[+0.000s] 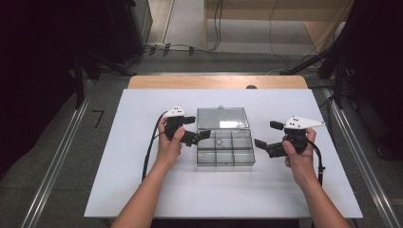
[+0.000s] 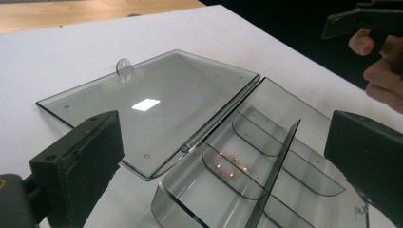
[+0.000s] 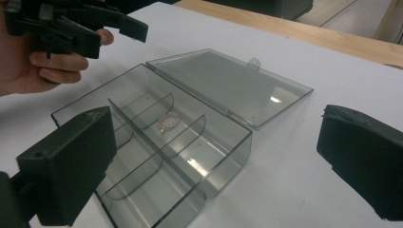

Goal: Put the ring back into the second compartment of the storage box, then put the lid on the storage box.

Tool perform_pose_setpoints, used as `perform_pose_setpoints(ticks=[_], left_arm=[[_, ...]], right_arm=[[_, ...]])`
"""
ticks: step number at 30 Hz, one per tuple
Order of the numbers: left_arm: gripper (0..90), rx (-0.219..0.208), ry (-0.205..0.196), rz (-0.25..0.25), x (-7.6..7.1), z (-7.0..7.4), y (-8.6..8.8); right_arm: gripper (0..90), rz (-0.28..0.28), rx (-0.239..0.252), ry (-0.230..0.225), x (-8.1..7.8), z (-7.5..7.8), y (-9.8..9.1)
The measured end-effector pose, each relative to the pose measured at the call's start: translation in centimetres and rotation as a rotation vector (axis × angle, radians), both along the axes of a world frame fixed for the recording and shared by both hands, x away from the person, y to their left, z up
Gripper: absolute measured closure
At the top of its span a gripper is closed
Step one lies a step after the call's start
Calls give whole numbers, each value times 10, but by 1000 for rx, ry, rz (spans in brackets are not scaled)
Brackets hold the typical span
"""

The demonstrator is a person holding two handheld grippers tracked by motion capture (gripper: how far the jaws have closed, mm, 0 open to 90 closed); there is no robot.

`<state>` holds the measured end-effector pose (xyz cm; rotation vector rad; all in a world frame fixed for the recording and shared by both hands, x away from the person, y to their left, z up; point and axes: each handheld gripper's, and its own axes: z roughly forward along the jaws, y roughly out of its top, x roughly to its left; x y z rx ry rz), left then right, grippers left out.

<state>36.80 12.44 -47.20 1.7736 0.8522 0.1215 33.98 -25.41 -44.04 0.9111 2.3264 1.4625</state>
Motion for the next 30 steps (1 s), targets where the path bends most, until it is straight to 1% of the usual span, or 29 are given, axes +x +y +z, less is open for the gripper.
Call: perform_pose_setpoints(ticks=[2, 4, 7, 9, 15, 19, 23, 26, 27, 30], left_arm=[[0, 0, 0, 4, 1, 1, 0], [0, 4, 3, 5, 3, 1, 1], [0, -4, 17, 19, 8, -1, 3], [0, -6, 24, 26, 11, -2, 5], [0, 11, 40, 54, 19, -5, 6], [0, 14, 49, 56, 24, -5, 6], [0, 4, 62, 66, 28, -7, 8], [0, -6, 80, 79, 32, -9, 9], [0, -5, 83, 83, 33, -10, 8], [0, 2, 106, 94, 37, -12, 7]], right_arm=[[0, 3, 9, 0, 6, 0, 3], [0, 2, 7, -1, 11, 0, 5], [0, -2, 23, 14, 19, -1, 7], [0, -6, 25, 20, 24, -1, 10], [0, -2, -4, 26, 39, -2, 21], [0, -10, -2, 36, 48, -2, 24], [0, -10, 8, 53, 56, -1, 27], [0, -11, -3, 60, 62, -3, 30], [0, -9, -5, 72, 65, -4, 31], [0, -5, -2, 84, 71, -6, 34]])
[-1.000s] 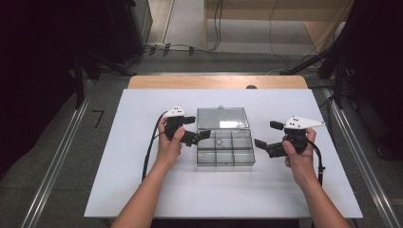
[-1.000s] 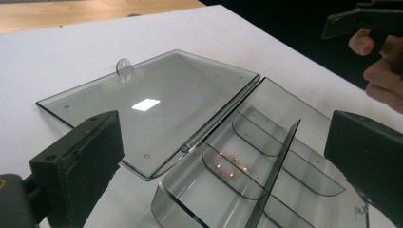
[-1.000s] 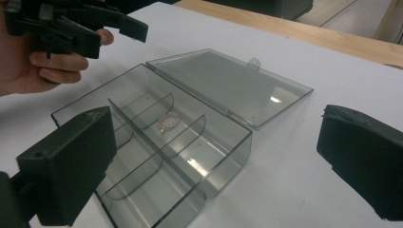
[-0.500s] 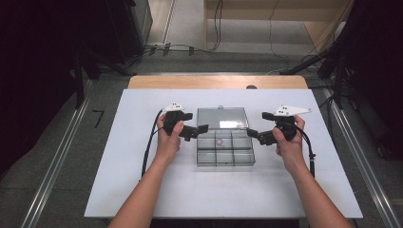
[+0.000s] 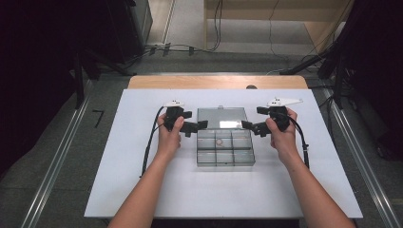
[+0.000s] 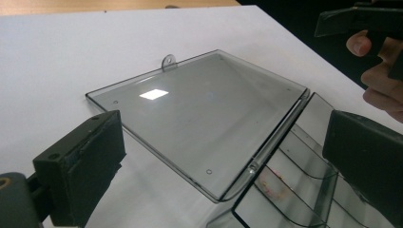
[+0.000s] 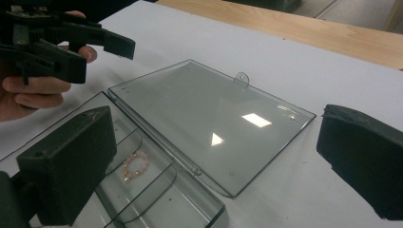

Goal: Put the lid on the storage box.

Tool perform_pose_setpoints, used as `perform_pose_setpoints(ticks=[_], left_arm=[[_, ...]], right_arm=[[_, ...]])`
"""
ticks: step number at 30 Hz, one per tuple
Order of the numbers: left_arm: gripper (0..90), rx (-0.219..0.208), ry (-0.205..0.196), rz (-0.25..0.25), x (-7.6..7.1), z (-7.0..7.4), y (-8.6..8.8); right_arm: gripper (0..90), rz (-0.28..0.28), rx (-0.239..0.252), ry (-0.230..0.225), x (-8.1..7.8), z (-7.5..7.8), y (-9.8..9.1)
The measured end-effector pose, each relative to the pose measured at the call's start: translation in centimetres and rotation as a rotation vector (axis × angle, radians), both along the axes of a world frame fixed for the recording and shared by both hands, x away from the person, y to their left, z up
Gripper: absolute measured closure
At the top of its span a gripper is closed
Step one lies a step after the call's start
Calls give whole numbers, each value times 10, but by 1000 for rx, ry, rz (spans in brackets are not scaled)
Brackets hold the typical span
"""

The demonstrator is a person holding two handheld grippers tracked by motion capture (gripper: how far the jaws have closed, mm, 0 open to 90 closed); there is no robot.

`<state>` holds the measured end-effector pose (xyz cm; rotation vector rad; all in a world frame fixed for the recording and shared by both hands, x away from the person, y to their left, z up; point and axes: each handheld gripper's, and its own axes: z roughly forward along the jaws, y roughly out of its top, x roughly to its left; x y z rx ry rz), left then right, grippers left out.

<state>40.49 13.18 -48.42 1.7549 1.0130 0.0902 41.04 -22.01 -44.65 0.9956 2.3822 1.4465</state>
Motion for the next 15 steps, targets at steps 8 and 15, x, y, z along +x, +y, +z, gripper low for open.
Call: perform_pose_setpoints(ticks=[8, 15], left_arm=[[25, 8, 71, 27, 10, -7, -3], [54, -3, 94, 55, 12, -10, -6]], right_arm=[[18, 2, 17, 65, 16, -6, 10], [35, -29, 19, 110, 26, -14, 15]])
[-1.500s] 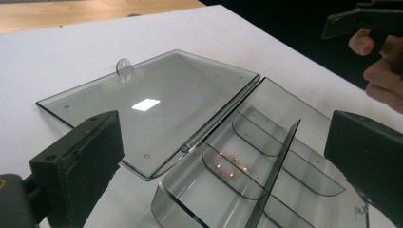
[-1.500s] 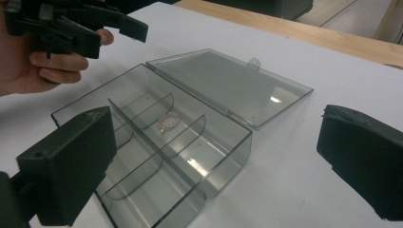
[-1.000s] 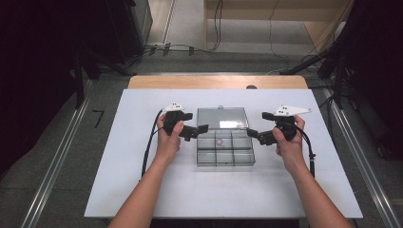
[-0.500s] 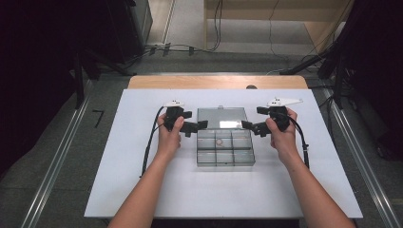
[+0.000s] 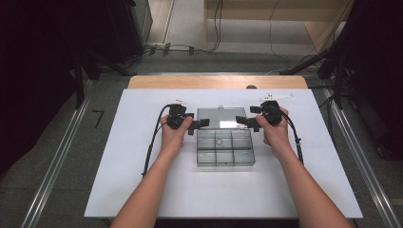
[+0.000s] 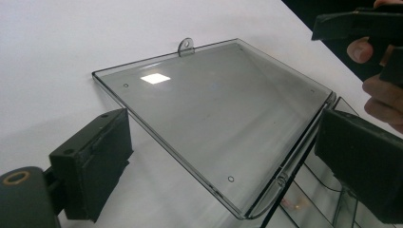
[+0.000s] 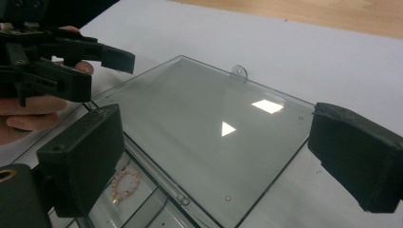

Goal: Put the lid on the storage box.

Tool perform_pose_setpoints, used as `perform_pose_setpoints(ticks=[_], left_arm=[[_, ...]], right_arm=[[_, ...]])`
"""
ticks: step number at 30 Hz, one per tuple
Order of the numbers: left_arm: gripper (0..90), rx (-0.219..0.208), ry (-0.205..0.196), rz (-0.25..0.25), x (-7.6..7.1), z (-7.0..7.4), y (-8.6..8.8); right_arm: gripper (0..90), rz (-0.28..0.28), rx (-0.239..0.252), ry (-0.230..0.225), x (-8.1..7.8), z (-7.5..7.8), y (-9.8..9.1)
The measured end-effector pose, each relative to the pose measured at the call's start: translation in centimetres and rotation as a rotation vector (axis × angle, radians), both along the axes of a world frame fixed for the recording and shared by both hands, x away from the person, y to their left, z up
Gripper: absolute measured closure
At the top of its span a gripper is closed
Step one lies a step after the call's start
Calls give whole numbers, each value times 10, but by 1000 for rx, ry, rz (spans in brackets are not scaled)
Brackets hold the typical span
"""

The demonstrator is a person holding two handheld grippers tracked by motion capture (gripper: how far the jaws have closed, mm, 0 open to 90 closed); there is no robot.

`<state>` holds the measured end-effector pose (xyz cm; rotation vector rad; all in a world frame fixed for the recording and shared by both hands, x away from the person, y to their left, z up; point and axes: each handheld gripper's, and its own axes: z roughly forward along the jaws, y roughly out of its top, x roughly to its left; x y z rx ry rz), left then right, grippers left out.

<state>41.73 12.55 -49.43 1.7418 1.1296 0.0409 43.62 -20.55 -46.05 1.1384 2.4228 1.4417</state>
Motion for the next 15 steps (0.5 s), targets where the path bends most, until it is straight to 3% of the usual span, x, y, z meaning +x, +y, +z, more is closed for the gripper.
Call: perform_pose_setpoints(ticks=[6, 15], left_arm=[[131, 23, 33, 28, 3, -4, -2], [173, 6, 61, 42, 5, -9, -4]], right_arm=[[66, -25, -28, 42, 6, -13, 3], [172, -81, -25, 105, 13, -25, 3]])
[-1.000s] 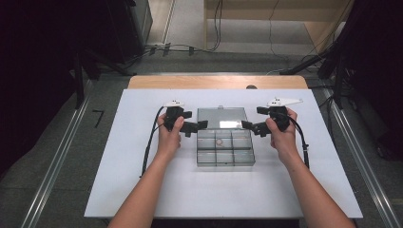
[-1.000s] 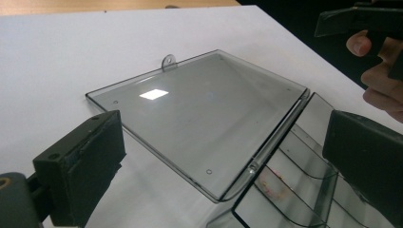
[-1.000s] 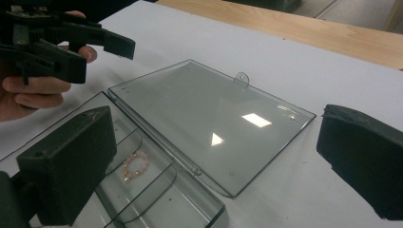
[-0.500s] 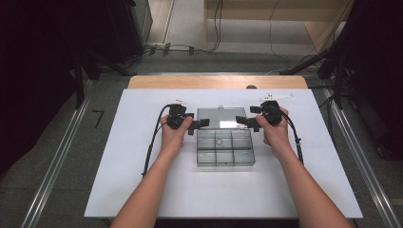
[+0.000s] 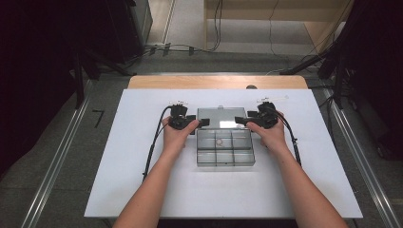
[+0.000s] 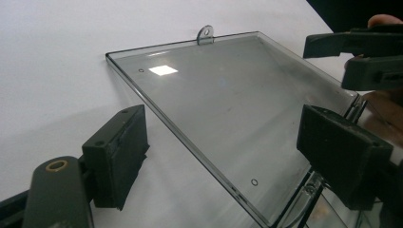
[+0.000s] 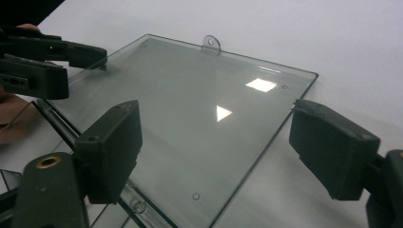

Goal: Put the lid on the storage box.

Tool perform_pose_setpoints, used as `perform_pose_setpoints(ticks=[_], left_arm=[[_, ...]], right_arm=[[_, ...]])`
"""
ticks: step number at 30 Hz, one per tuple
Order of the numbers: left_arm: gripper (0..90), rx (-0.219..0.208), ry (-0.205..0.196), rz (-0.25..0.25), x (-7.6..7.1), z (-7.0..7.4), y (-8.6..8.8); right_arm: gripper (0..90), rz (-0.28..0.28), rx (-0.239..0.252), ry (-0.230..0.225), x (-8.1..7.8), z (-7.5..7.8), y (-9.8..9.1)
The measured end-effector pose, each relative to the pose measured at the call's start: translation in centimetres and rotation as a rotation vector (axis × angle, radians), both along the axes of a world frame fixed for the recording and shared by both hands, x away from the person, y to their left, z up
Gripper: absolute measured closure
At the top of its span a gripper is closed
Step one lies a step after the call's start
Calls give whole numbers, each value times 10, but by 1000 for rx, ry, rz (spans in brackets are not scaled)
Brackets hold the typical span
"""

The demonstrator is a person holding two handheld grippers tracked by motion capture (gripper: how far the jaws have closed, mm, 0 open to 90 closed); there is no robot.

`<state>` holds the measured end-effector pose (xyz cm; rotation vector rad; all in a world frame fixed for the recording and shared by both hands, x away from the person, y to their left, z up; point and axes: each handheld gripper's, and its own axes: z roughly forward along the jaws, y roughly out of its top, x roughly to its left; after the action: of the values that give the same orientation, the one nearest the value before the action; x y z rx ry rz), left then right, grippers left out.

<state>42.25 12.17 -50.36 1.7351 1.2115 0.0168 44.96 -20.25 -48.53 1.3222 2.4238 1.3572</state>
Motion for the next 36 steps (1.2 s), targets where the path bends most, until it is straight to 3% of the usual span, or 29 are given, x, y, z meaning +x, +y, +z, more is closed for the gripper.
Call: perform_pose_setpoints(ticks=[4, 8, 14, 22, 26, 31, 36], left_arm=[[192, 5, 16, 7, 1, -2, 0], [217, 4, 34, 13, 1, -4, -1], [257, 14, 36, 7, 1, -4, -3], [282, 1, 47, 16, 0, -4, -4], [305, -5, 54, 14, 0, -4, -4], [340, -21, 48, 8, 0, -4, -4], [402, -37, 30, 4, 0, -1, -4]], right_arm=[[192, -16, -11, 14, 1, -3, 2], [193, -25, -57, 11, -1, -5, 7], [188, -30, -41, 41, 1, -9, 7], [168, -31, 9, 94, 3, -15, 4], [169, -28, 11, 100, 3, -15, 4], [211, -6, 35, 120, 4, -14, 2], [248, 3, 19, 76, 1, -9, 4]])
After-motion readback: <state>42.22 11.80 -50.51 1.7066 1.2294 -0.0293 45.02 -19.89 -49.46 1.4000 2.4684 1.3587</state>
